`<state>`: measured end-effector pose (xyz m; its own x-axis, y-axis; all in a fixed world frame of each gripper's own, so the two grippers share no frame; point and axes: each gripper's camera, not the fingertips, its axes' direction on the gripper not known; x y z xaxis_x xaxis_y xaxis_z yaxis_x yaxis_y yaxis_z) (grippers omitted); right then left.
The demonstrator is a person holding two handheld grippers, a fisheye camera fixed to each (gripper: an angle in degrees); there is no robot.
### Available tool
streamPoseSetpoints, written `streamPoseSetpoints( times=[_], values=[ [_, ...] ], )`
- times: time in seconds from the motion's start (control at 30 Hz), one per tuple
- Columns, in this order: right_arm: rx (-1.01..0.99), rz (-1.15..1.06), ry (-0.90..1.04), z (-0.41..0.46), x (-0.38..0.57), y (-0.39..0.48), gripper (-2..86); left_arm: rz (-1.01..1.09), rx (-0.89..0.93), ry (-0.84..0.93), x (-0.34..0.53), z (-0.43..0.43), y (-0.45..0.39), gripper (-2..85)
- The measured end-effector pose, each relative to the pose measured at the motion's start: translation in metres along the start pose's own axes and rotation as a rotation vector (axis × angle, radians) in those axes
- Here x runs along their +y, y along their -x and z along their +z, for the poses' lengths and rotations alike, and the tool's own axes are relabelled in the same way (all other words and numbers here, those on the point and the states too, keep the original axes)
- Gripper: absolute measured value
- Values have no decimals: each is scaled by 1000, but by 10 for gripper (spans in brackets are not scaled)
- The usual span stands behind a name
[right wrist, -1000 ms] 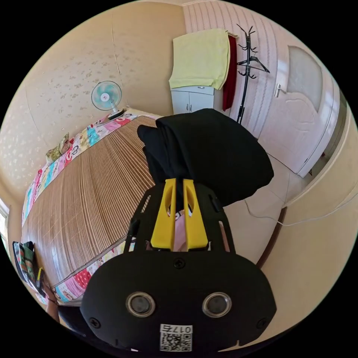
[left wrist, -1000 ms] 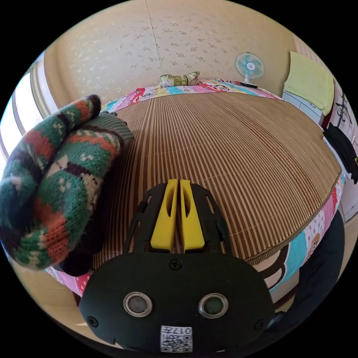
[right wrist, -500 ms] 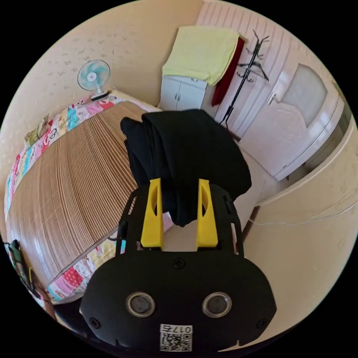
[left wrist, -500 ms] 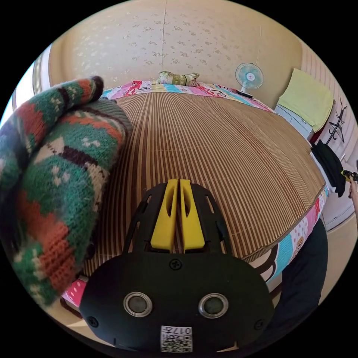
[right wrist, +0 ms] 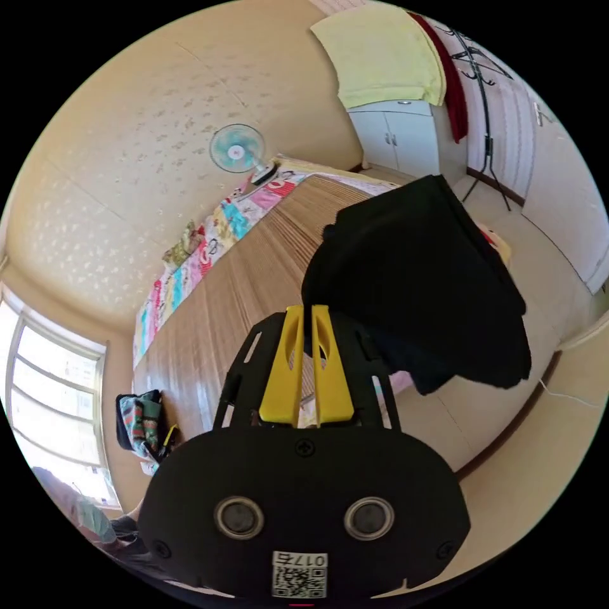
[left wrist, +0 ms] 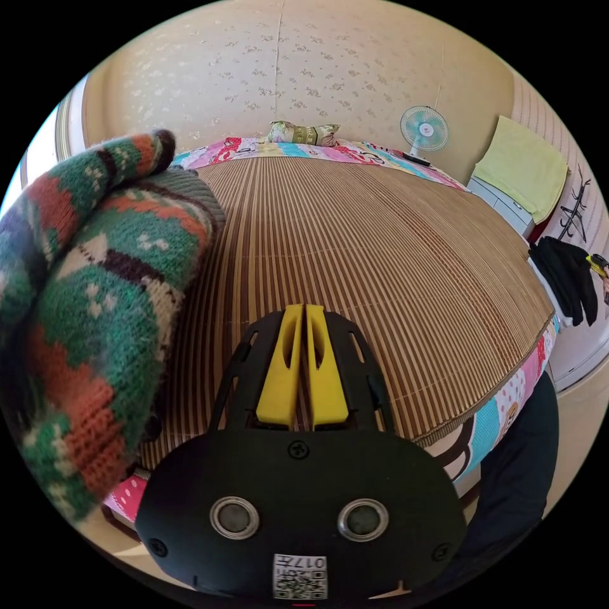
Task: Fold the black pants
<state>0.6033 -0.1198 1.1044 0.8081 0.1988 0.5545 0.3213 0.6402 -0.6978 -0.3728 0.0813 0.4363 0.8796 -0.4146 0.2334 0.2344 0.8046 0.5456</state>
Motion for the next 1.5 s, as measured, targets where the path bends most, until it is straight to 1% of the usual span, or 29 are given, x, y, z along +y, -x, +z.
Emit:
streamPoseSetpoints(
  times=[0.03,0.1,0.2,0.3,0.37,0.43,0.5,0.57,0.63,0.7,0.77,0.8,0.83,0.87,0.93,0.97,1.0,1.03,1.13,1.2,1.23,1.27,1.37,1.4,1.43,1.47,1.5],
  values=[
    [-68,-39,14,13,-2,16,27,0,1,0,0,1,3,-10],
    [-137,-98,62,40,-3,43,26,-1,0,1,0,2,7,-10],
    [-126,-194,164,95,2,91,26,5,-12,3,0,3,10,-10],
    [-186,-284,268,149,19,134,25,1,-4,1,0,4,17,-10],
    [-264,-344,334,180,35,160,25,4,-10,-1,1,6,19,-10],
    [-408,-429,433,221,64,196,24,9,-20,-1,1,6,19,-10],
    [-478,-477,514,255,91,222,24,11,-24,0,1,7,19,-10],
    [-465,-561,600,291,119,248,23,10,-23,1,1,8,21,-10],
    [-510,-688,757,330,153,281,23,10,-22,2,1,9,22,-10],
    [-520,-713,812,344,168,295,23,10,-22,2,1,10,23,-10],
    [-537,-736,739,338,169,298,23,14,-32,3,0,11,22,-10],
    [-509,-739,657,329,162,293,27,15,-33,4,0,11,21,-10],
    [-430,-716,570,321,151,284,33,15,-35,4,0,11,21,-10],
    [-381,-693,528,318,144,277,42,15,-34,3,1,12,21,-10],
    [-142,-587,389,312,118,244,82,13,-30,3,1,12,21,-10],
    [-80,-548,366,313,112,234,91,12,-28,2,1,13,21,-10],
    [29,-463,326,316,101,212,104,13,-29,3,1,13,21,-10],
    [82,-357,316,322,94,189,113,14,-32,2,1,13,19,-10],
    [10,-221,396,353,92,150,124,15,-34,2,1,14,17,-9],
    [14,-190,458,378,99,140,116,15,-34,2,1,15,15,-9],
    [-19,-191,491,393,107,140,102,16,-37,2,1,15,13,-9],
    [-23,-194,484,397,111,142,94,17,-39,3,1,16,11,-9],
    [-160,-317,393,391,133,172,59,19,-45,3,1,17,6,-9],
    [-265,-383,375,384,143,188,54,20,-46,3,1,17,5,-9],
    [-353,-454,374,378,155,204,51,21,-48,3,2,18,3,-9],
    [-393,-492,382,376,162,212,50,22,-50,3,2,18,1,-9],
    [-474,-567,422,375,176,227,48,22,-50,3,2,19,0,-9]
  ],
)
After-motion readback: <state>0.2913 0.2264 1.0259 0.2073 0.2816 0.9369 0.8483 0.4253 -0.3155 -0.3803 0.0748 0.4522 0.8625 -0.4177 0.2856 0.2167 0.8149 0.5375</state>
